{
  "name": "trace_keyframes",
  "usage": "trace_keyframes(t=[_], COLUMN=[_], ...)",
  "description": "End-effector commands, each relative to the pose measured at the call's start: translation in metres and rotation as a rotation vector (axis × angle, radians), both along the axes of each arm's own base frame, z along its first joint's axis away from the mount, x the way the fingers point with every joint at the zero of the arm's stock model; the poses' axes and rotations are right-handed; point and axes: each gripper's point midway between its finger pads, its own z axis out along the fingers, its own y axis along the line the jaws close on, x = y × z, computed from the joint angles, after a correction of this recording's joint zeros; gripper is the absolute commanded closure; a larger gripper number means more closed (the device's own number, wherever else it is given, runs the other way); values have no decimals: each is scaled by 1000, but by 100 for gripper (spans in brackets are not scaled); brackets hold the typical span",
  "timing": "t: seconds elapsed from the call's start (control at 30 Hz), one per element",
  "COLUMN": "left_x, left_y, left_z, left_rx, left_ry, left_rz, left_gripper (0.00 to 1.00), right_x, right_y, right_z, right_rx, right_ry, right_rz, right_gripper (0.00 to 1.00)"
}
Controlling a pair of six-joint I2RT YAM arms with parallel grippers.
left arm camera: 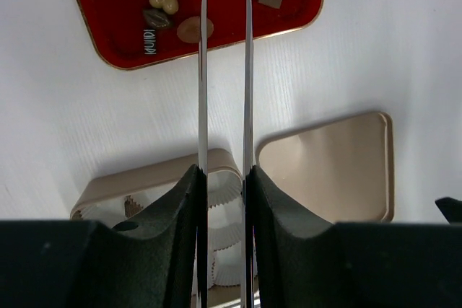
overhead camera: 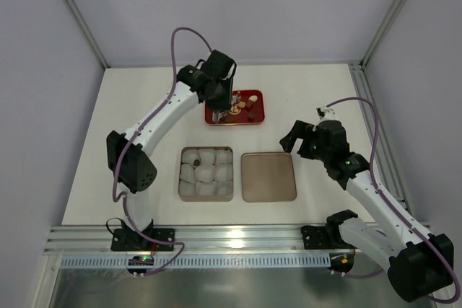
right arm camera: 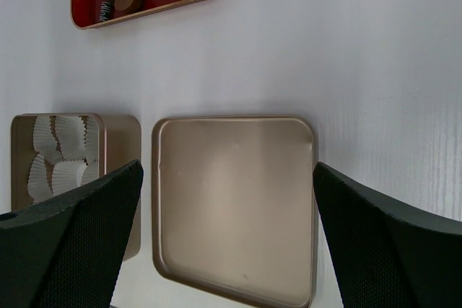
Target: Pack the chocolate
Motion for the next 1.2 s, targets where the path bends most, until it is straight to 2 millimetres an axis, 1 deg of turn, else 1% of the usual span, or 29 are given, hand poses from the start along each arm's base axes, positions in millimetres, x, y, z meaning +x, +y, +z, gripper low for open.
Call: trace_keyframes(t=[0.0,0.07,0.1,0.17,0.2,0.27,0.3,0.33,0.4,0.43,0.47,0.53,0.57,0.77,0.8,0.9,0.93,1.0,1.03,1.1,1.17], left_x=[-23,-33,-43,-53,-62,-72,-79,-86,-95,-104,-108,-116,-124,-145,-150,-156,-159,-164,-166,-168,-172], left_y=[8,14,19,25,32,39,43,48,54,60,63,68,72,87,88,92,95,98,100,101,104], left_z=[31,32,34,37,36,38,46,39,42,41,43,41,39,27,21,18,13,11,5,4,-1], left_rx=[-61,-66,-69,-76,-73,-77,-90,-79,-83,-80,-85,-86,-85,-71,-70,-73,-65,-61,-53,-57,-47], left_ry=[-31,-18,-14,-15,-8,-9,-23,0,-2,4,2,9,19,40,59,57,66,69,82,79,89], left_rz=[-9,-8,-9,-9,-8,-9,-9,-7,-9,-8,-6,-5,-7,-11,-18,-16,-16,-17,-17,-16,-16], left_gripper=[70,70,70,69,70,69,70,69,69,69,69,69,69,69,69,69,69,69,69,69,69], right_x=[9,11,12,14,15,17,18,19,22,23,25,26,26,27,27,26,26,26,26,26,27], right_y=[3,4,4,6,6,7,7,7,8,8,9,10,10,9,8,8,8,8,8,8,8], right_z=[8,9,9,8,8,7,7,7,5,4,3,2,2,1,0,-1,-2,-3,-3,-3,-3], right_rx=[18,20,21,22,22,23,24,25,27,27,24,25,27,22,22,21,21,16,17,18,17], right_ry=[-40,-41,-42,-40,-38,-38,-39,-40,-39,-35,-31,-27,-26,-25,-25,-22,-19,-15,-15,-13,-14], right_rz=[-1,-2,-1,-1,-1,-1,-3,-3,-5,-6,-5,-5,-8,-11,-12,-14,-15,-15,-13,-14,-13], right_gripper=[0,0,0,0,0,0,0,0,0,0,0,0,0,0,0,0,0,0,0,0,0])
